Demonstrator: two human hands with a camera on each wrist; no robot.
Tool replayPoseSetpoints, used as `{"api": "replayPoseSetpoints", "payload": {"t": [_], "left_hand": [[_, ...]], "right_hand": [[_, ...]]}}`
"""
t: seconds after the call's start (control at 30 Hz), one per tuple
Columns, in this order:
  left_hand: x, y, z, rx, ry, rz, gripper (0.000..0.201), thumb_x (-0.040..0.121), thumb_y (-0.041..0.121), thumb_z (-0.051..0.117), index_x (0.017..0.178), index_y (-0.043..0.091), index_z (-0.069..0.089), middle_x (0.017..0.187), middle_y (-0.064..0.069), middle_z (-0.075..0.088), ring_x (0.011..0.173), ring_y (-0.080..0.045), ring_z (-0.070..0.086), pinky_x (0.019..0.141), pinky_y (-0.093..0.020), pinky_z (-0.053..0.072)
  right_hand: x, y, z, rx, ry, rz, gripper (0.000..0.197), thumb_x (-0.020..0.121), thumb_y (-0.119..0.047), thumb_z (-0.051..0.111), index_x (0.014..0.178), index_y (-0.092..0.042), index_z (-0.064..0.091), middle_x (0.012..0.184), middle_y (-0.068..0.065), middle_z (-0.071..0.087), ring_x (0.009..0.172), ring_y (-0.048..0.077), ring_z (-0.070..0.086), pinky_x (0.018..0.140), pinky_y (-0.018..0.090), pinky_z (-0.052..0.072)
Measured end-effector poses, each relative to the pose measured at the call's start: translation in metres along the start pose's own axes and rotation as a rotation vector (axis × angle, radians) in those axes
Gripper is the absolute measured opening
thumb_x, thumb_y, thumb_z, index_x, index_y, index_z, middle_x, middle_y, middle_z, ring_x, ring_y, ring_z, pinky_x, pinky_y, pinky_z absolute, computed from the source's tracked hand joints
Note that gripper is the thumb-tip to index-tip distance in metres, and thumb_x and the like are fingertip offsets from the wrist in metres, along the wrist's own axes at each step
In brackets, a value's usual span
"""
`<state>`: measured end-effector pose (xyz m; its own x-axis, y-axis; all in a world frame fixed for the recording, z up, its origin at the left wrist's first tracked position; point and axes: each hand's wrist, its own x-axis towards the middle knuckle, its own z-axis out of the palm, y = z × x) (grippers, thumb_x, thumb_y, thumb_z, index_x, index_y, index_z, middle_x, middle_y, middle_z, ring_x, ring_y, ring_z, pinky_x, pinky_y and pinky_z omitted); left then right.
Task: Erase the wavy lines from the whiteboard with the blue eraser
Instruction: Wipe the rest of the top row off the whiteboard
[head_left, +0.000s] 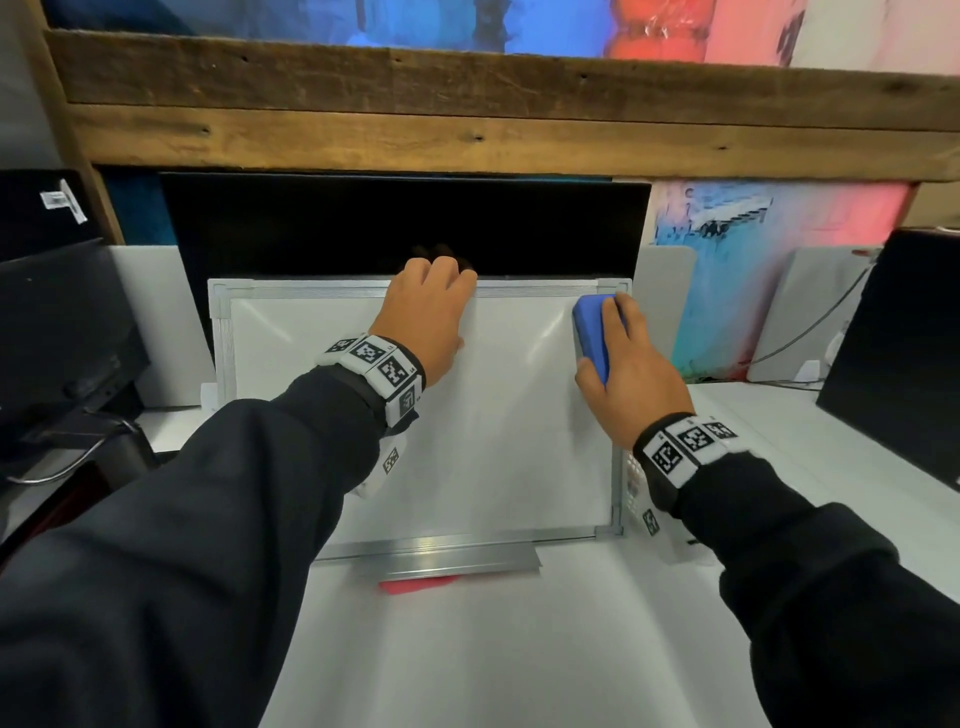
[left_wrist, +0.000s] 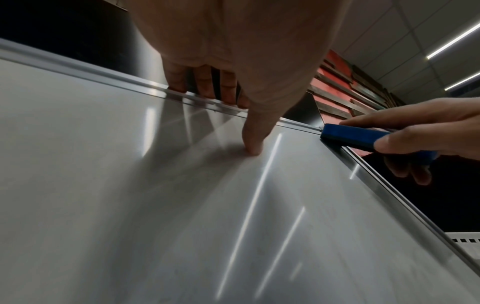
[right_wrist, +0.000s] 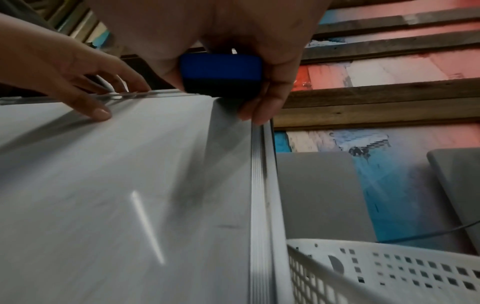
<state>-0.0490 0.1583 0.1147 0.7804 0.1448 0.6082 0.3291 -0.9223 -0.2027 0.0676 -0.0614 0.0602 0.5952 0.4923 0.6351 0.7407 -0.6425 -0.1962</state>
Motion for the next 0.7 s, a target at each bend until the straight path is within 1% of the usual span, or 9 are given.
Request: {"api": "replayPoseSetpoints", "payload": {"t": [0.07,0.13,0.23,0.37,0.47,0.53,0.63,0.7], "left_hand": [[0.0,-0.001,-0.001,-0.002,0.001,-0.001,0.067,0.08,0.029,0.076,0.136,0.018,0.042,0.129,-0.003,0.044,0.113,-0.027,0.041,0.097,-0.036,0.042],[-0.001,-0.001,0.0,-0.004,0.002,-0.001,0.067,0.08,0.029,0.076,0.136,0.018,0.041,0.13,-0.002,0.044,0.114,-0.026,0.04,0.097,-0.036,0.041],[-0.001,0.001,0.001,-0.006,0.004,-0.001,0.067,0.08,0.029,0.075,0.137,0.018,0.041,0.13,-0.002,0.044,0.114,-0.026,0.041,0.098,-0.036,0.041],[0.0,0.001,0.0,-0.011,0.004,-0.006,0.068,0.081,0.029,0.075,0.138,0.018,0.041,0.13,-0.002,0.044,0.114,-0.026,0.041,0.098,-0.036,0.042],[0.0,-0.001,-0.001,-0.006,0.002,-0.009,0.069,0.081,0.03,0.075,0.139,0.018,0.04,0.132,-0.002,0.043,0.115,-0.026,0.041,0.099,-0.036,0.041],[0.0,0.0,-0.001,-0.006,0.002,-0.005,0.069,0.081,0.03,0.075,0.139,0.018,0.04,0.132,-0.002,0.043,0.115,-0.026,0.041,0.099,-0.036,0.041],[0.0,0.001,0.001,-0.005,0.004,-0.003,0.068,0.081,0.03,0.075,0.139,0.018,0.04,0.132,-0.002,0.044,0.114,-0.026,0.041,0.098,-0.035,0.041],[0.0,0.001,0.002,-0.006,0.007,-0.004,0.068,0.08,0.029,0.075,0.138,0.018,0.041,0.131,-0.002,0.044,0.114,-0.026,0.041,0.098,-0.036,0.042]], "right_hand": [[-0.007,0.0,0.001,-0.017,-0.009,-0.008,0.069,0.093,-0.041,0.045,0.15,-0.014,0.018,0.16,0.0,0.007,0.078,0.027,0.06,0.063,0.034,0.052],[-0.027,0.003,0.006,-0.035,-0.064,-0.008,0.07,0.092,-0.043,0.045,0.15,-0.016,0.02,0.16,-0.003,0.009,0.081,0.025,0.061,0.06,0.031,0.051],[-0.042,0.008,0.011,-0.062,-0.099,-0.016,0.069,0.091,-0.044,0.045,0.15,-0.017,0.02,0.16,-0.004,0.009,0.083,0.024,0.061,0.06,0.032,0.052],[-0.007,0.004,0.0,-0.016,-0.026,-0.011,0.067,0.093,-0.04,0.043,0.15,-0.013,0.02,0.16,0.001,0.009,0.08,0.027,0.06,0.063,0.032,0.051],[0.007,0.002,-0.007,-0.016,-0.011,-0.024,0.068,0.093,-0.04,0.043,0.151,-0.013,0.019,0.16,0.002,0.008,0.083,0.027,0.061,0.064,0.029,0.046],[-0.007,0.003,-0.002,-0.012,-0.031,-0.009,0.069,0.093,-0.041,0.045,0.151,-0.015,0.019,0.161,-0.001,0.008,0.085,0.025,0.061,0.064,0.028,0.046],[-0.038,0.006,0.01,0.02,-0.095,0.016,0.069,0.092,-0.041,0.047,0.151,-0.016,0.02,0.16,-0.004,0.009,0.089,0.024,0.062,0.065,0.029,0.05],[-0.039,0.007,0.011,0.047,-0.094,0.032,0.068,0.093,-0.039,0.048,0.151,-0.016,0.021,0.159,-0.004,0.01,0.092,0.025,0.062,0.068,0.031,0.052]]}}
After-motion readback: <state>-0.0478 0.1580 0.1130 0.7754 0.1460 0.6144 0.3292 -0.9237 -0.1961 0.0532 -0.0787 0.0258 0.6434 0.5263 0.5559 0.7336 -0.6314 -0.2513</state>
